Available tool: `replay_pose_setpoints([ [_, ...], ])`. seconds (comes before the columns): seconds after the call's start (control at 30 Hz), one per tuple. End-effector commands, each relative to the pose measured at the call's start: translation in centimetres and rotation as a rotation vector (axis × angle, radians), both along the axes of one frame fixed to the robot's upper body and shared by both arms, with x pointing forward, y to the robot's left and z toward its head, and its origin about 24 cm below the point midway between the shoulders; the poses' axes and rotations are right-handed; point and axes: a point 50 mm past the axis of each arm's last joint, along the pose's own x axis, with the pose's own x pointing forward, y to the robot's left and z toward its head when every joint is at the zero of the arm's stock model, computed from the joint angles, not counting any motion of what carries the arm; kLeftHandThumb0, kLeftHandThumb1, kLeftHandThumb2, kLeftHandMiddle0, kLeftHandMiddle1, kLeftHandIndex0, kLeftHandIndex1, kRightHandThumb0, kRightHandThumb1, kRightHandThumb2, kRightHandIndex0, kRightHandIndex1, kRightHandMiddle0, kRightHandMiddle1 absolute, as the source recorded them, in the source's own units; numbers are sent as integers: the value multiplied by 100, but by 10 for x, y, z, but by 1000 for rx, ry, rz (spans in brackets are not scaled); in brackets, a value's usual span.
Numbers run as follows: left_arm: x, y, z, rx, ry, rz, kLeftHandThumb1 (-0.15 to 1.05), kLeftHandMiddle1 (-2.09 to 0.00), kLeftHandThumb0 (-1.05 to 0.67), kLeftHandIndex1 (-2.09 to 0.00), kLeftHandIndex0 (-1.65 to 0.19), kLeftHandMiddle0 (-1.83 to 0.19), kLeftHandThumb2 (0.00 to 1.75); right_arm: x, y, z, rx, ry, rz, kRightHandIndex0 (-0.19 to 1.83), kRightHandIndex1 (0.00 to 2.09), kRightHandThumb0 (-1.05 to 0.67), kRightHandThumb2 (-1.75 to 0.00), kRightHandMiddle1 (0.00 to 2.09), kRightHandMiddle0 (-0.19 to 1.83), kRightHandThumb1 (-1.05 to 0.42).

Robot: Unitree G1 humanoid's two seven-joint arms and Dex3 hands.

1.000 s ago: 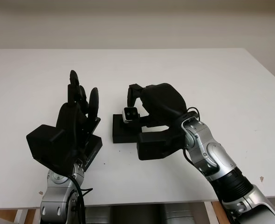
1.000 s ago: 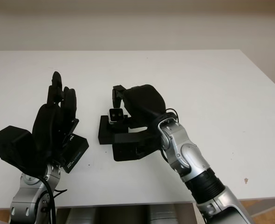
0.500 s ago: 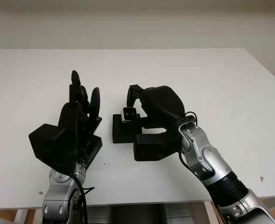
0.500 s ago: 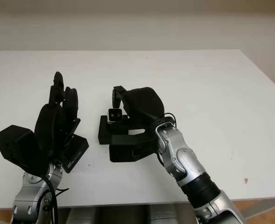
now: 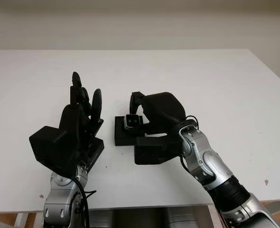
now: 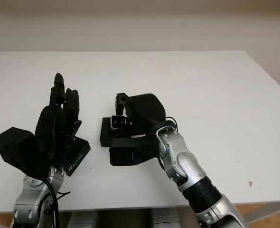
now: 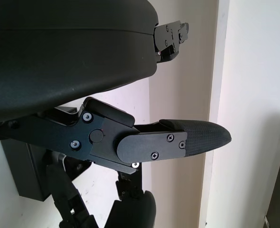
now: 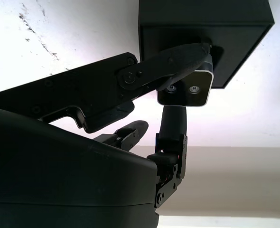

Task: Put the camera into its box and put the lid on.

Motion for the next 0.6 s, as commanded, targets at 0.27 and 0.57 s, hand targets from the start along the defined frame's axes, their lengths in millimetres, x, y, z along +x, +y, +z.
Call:
replay_pose_setpoints([
  [0.27,1,-2,5,-11,-24,-5,105,0,-82,0,19,19,48,-2,5,-1,2,14,-2,58,10,-40,-8,209,39,-105],
  [0.57,0,-3,3,-4,-20,0,105,0,-81,0,19,19,48,-2,7,-5,21,39,-5,58,9,-40,-11,209,37,-104],
])
